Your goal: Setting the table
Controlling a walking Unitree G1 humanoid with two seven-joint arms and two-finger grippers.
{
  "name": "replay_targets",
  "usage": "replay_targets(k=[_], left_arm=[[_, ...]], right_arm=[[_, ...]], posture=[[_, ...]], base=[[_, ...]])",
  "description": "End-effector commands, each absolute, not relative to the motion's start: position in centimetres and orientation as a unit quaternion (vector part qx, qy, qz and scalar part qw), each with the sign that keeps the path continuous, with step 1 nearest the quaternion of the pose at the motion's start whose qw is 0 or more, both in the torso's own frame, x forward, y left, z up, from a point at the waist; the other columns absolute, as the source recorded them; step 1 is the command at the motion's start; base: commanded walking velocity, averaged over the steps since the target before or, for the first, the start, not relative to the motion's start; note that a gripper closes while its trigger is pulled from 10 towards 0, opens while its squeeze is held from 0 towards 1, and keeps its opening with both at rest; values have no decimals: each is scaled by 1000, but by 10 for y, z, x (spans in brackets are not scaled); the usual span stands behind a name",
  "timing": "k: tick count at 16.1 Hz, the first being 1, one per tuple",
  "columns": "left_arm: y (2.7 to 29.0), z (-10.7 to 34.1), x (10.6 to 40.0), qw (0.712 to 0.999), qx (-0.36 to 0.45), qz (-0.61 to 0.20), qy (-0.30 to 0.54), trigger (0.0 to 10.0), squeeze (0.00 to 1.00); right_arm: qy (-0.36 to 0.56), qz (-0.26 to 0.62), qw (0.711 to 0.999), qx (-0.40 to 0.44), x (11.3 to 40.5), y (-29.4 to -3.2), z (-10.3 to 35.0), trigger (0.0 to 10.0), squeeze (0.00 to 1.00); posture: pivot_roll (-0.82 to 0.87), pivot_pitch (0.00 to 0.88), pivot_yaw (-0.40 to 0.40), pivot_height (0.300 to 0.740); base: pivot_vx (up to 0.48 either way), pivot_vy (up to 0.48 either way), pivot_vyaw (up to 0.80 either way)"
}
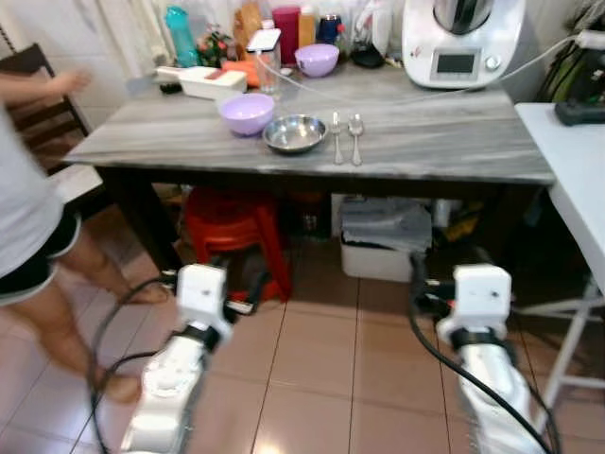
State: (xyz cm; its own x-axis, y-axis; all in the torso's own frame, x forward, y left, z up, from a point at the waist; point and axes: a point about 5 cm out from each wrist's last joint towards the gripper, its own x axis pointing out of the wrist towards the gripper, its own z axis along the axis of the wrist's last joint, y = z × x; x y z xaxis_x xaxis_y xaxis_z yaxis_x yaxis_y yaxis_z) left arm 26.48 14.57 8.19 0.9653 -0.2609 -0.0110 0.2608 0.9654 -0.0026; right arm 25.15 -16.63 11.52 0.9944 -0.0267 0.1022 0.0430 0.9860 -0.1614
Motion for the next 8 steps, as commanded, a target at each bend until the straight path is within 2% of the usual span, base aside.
replay_targets(k=[1,3,8], left_arm=[[145,82,266,992,0,-129,8,10000,0],[144,82,266,991,1,-131,6,10000,0],[140,87,267,987,-17,-158,-9,10000,0]], right_arm=[[-49,-18,995,-80,252,-168,116,10000,0],[-48,-17,996,-79,252,-168,116,10000,0],[-47,-16,996,-78,254,-166,115,10000,0]], posture=[[-116,22,100,740],[-115,21,100,740],[-115,23,101,740]], base=[[-311,0,0],[-311,0,0],[0,0,0]])
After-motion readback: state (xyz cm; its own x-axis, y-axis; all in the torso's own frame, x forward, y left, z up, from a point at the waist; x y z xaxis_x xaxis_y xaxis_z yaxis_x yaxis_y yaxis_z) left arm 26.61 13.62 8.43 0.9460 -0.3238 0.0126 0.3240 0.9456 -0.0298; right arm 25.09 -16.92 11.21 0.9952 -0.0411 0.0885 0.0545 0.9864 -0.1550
